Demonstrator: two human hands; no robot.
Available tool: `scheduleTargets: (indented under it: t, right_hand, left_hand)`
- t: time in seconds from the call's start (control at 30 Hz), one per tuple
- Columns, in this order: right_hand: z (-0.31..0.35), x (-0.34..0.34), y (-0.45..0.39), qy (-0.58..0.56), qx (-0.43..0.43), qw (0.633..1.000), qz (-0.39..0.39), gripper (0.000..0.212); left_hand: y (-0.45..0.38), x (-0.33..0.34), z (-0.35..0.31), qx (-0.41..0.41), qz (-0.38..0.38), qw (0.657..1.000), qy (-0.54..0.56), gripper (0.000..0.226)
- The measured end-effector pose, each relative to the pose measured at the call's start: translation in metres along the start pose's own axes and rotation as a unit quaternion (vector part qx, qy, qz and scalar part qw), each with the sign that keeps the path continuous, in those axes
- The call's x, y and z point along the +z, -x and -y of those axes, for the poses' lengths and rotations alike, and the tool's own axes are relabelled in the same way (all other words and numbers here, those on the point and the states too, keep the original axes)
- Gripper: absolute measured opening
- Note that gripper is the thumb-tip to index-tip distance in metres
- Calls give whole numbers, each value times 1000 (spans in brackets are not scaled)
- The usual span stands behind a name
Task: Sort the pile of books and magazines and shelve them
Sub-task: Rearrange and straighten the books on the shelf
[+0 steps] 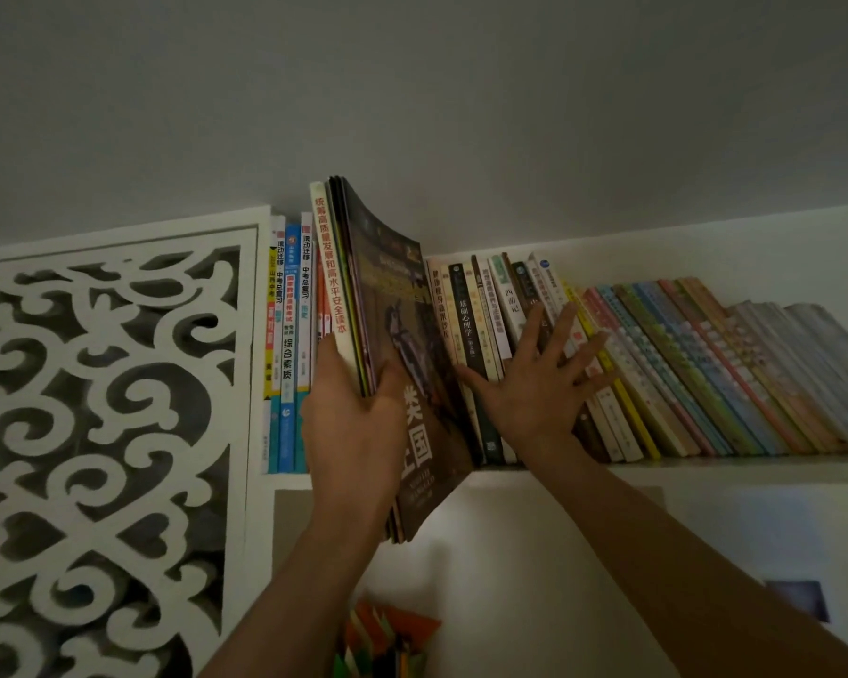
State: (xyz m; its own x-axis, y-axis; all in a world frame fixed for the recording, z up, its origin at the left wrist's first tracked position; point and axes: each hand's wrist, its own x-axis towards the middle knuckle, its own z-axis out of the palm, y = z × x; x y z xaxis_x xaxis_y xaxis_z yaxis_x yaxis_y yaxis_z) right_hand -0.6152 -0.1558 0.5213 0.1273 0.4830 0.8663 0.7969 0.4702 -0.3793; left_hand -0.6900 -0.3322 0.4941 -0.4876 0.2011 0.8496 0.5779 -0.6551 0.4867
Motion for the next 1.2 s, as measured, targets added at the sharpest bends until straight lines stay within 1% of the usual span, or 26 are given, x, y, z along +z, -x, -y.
scheduleTargets:
  t: [0.1,0.23,0.43,0.5,0.57,0.73,1.1,1.2]
  right_hand:
    - [-1,3,-3,-6,4,1000,-2,117]
    - [-2,3,-1,-9,2,1000,-14,114]
    - [-17,2,-4,1,-9,999,-31,112]
    - [-16,2,-4,3,-5,999,-41,110]
    - [-14,3,-3,7,-3,999,-47,108]
    - [-19,1,-7,12,-7,998,-55,104]
    - [-31,-2,-11,-16,-11,997,-71,103]
    - [-33,-2,-12,-18,-13,997,-78,103]
  left_hand:
    - [-2,-2,2,-1,-1,1000,14,39]
    - [-2,-5,2,-5,-2,1000,30,32]
    - [-8,-4,4,-20,22,998,54,31]
    - [-9,-2,3,-23,28,998,58,26]
    - [-7,0,0,-28,31,997,60,27]
    - [-9,10,-3,-41,19,996,71,26]
    - [-6,29,-6,-44,36,996,71,25]
    - [-5,37,-4,-47,29,997,62,26]
